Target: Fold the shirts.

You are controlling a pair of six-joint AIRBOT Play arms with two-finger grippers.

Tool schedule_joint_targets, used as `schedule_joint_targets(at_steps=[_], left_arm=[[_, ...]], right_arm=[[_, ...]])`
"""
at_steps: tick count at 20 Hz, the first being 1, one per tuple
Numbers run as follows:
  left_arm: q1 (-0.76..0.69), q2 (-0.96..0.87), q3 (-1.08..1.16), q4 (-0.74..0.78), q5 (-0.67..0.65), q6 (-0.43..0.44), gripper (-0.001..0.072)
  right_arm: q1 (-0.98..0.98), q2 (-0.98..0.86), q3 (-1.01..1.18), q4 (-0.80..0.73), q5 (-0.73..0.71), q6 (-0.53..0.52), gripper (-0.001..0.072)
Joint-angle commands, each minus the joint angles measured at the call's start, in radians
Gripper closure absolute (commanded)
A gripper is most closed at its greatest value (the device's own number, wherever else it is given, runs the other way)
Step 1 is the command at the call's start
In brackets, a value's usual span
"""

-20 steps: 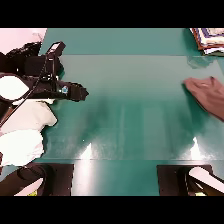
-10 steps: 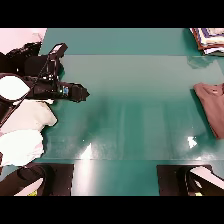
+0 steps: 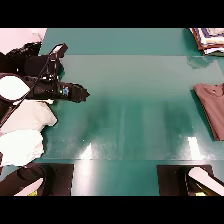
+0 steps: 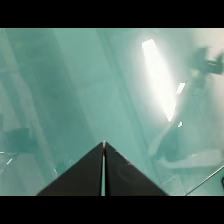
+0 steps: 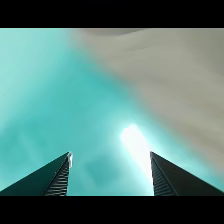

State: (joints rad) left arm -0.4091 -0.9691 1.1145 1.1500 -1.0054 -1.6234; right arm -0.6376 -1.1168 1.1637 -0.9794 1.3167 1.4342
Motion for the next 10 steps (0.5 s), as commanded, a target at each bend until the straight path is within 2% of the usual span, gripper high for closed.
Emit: schedule_joint_targets(at_steps=[1, 4, 5, 6, 7, 10], left_arm=[[0.0, 0.0, 0.001, -0.001, 0.029, 0.0, 0.0679], [0.0, 0.0, 0.001, -0.001, 0.056, 0.0, 0.0679], [0.0, 0.0, 0.001, -0.001, 0.061, 0.0, 0.0679], [0.0, 0.0, 0.001, -0.001, 0.067, 0.0, 0.0679], [0.0, 0.0, 0.001, -0.001, 0.075, 0.0, 0.0678], [0.0, 0.0, 0.001, -0.001, 0.087, 0.0, 0.0679]], right_arm=[[0.335, 0.0, 0.006, 0.063, 0.009, 0.005, 0.0159], [0.539, 0.0, 0.006, 0.063, -0.002, 0.004, 0.0161], [0.592, 0.0, 0.006, 0.063, -0.005, -0.007, 0.0281], [0.635, 0.001, 0.006, 0.063, -0.004, -0.039, 0.0539], [0.666, 0.001, 0.006, 0.063, -0.004, -0.058, 0.0693], [0.722, 0.0, 0.006, 0.063, -0.004, -0.06, 0.0695]])
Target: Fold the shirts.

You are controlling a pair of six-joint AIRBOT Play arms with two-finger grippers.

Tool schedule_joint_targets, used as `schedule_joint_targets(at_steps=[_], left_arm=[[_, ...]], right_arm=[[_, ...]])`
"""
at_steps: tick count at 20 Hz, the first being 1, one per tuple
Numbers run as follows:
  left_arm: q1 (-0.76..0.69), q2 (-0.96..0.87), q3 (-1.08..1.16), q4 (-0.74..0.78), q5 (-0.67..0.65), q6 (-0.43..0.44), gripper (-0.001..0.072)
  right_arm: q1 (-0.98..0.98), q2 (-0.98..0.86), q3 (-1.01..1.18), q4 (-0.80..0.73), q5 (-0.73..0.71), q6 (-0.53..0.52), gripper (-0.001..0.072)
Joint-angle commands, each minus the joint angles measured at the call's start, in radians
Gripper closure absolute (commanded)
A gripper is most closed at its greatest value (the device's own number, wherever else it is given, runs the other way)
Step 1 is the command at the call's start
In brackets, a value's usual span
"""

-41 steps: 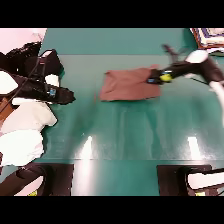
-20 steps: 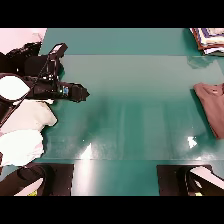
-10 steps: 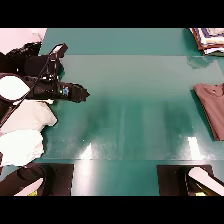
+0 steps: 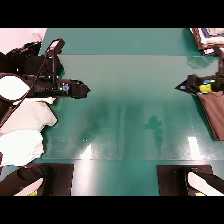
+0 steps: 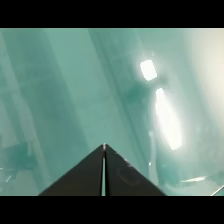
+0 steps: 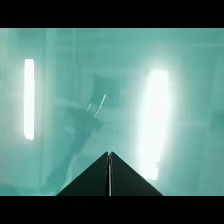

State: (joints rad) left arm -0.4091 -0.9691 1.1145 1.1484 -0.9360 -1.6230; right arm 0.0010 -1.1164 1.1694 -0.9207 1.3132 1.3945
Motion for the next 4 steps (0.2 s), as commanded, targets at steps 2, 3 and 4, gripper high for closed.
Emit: schedule_joint_targets(at_steps=[2, 3, 4], left_arm=[[0.0, 0.0, 0.001, 0.0, 0.017, 0.0, 0.0679], [0.0, 0.0, 0.001, 0.0, 0.017, 0.0, 0.0679], [0.0, 0.0, 0.001, 0.001, 0.017, 0.0, 0.0679]], right_arm=[[0.09, 0.0, 0.001, 0.004, 0.0, -0.019, 0.0695], [0.09, 0.0, 0.001, 0.005, 0.003, -0.019, 0.0695], [0.09, 0.0, 0.001, 0.005, 0.009, -0.019, 0.0695]])
